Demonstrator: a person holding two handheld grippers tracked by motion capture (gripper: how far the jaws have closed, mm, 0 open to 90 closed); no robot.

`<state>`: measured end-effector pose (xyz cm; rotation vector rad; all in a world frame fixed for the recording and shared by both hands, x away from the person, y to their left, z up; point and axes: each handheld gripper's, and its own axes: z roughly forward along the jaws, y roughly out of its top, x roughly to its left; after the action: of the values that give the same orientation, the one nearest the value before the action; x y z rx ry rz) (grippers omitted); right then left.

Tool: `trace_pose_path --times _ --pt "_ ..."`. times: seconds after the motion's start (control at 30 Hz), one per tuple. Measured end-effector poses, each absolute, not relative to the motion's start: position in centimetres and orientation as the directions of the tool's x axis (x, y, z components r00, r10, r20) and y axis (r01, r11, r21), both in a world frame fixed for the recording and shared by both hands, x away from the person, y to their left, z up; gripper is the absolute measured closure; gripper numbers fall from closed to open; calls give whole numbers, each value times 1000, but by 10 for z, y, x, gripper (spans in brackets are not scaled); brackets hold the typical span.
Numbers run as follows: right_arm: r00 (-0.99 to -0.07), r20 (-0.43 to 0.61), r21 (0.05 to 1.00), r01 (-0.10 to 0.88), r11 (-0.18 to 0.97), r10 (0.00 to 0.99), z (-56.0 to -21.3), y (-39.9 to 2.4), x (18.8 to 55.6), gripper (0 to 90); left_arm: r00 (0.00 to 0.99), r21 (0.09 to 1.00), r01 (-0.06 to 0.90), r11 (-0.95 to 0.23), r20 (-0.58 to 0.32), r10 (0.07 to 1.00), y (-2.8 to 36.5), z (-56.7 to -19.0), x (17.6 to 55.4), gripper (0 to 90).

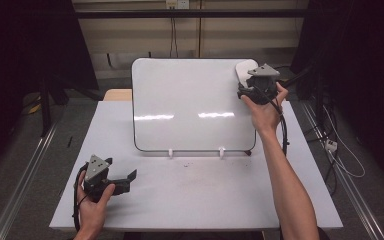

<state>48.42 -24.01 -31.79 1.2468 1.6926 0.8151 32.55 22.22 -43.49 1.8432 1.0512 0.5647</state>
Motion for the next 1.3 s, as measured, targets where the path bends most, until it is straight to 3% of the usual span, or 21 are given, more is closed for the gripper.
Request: trace_pose_path --times 0.33,0.43,0.67,1.3 --pt "-173 -233 872 398 284 957 -315 -243 475 315 535 876 429 -220 -50 844 221 -435 327 50" --pt "-222 -152 888 398 232 963 -316 -246 471 315 537 876 426 -227 -42 843 220 -434 328 50" --pt "-217 -246 888 341 310 945 -307 -234 454 316 545 879 419 -228 -42 838 218 -434 328 50" --pt "-269 -269 884 313 348 925 -330 -240 431 315 529 878 427 -217 -47 847 223 -434 326 50"
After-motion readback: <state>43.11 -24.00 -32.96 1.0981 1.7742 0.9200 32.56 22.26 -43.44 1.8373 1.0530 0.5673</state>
